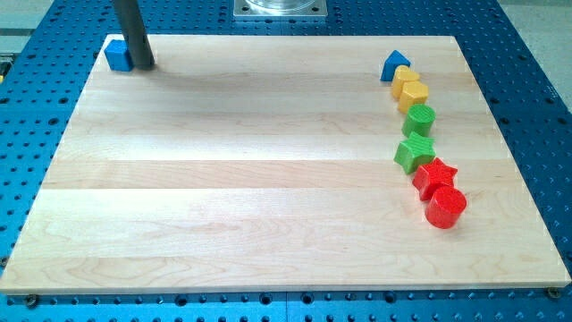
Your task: Keep the blue triangle at the bottom right of the blue cube
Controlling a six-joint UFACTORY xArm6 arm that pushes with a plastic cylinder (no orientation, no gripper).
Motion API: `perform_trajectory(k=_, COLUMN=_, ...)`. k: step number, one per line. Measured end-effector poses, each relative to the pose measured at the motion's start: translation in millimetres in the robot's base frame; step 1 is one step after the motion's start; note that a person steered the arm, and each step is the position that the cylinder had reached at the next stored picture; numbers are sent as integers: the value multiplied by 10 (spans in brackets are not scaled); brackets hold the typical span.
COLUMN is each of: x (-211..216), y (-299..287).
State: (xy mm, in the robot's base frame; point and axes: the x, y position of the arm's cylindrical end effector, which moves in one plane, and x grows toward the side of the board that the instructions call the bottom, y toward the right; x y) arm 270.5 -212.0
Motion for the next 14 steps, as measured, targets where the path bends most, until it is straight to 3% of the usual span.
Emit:
perform_trajectory(k=1, x=-6, y=666)
perform_trajectory(k=2, x=-261, y=1690)
perform_trajectory(k=4, x=-261, y=3970)
perform_trajectory(k=5, x=-223, y=4764)
perform_trajectory(k=7, x=154, y=4166)
perform_trajectory(k=8, x=154, y=3482)
perform_trajectory(k=10, x=154, y=3395)
perform_trajectory(k=11, x=154, y=3760)
perform_trajectory(k=13, x=336, y=1997)
perform_trajectory(k=14, x=372, y=1600)
